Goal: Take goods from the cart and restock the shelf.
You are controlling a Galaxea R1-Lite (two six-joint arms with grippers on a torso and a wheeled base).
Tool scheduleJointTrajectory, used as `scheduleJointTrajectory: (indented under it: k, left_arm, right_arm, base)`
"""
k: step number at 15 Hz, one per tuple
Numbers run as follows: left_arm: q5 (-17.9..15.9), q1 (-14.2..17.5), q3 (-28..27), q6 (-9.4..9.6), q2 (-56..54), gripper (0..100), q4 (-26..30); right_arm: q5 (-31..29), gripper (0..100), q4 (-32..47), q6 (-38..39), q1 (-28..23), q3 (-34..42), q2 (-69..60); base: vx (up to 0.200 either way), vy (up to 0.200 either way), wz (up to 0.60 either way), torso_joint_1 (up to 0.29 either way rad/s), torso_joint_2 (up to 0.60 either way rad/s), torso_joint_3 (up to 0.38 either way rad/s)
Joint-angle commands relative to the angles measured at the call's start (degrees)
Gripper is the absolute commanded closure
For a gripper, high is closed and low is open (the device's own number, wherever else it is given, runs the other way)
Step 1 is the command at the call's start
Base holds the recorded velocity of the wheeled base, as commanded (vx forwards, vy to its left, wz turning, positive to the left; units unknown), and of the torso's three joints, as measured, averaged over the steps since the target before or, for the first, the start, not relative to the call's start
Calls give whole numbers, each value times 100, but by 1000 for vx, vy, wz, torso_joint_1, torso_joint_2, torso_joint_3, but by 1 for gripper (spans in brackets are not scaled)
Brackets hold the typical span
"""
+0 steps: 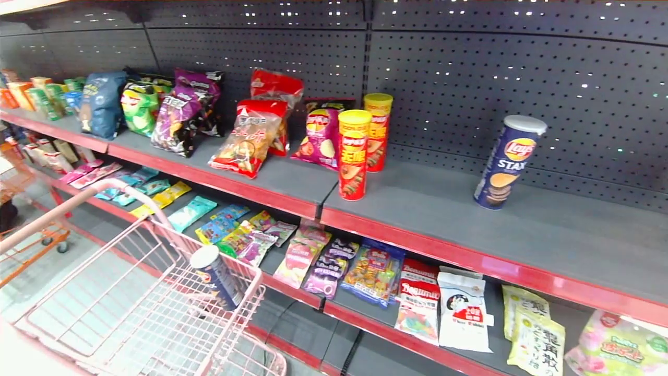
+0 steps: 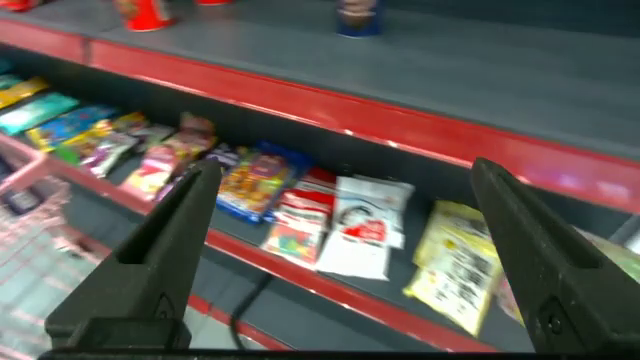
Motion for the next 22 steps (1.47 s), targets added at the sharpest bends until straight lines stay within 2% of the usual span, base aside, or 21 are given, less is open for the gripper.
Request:
scheduleJointTrajectory:
  k: [1,4,8,22]
  left_arm:
    - [-5,0,0,-10,5,0,-6]
    - [-5,0,0,-1,5,0,-6]
    - [-5,0,0,-10,5,0,2]
    - [-5,0,0,-1,14,0,2]
  right_arm:
    - [-2,0,0,-1,0,2,8]
    - [-11,0,0,8,9,2,8]
    - [-19,0,-9,61,0,11,8]
    - [-19,0,-9,61,0,11,8]
  base:
    - [0,0,600,2,-2,-2]
    - [0,0,600,2,-4,2]
    - [0,0,0,-10,18,14]
    - [0,0,0,-144,354,203]
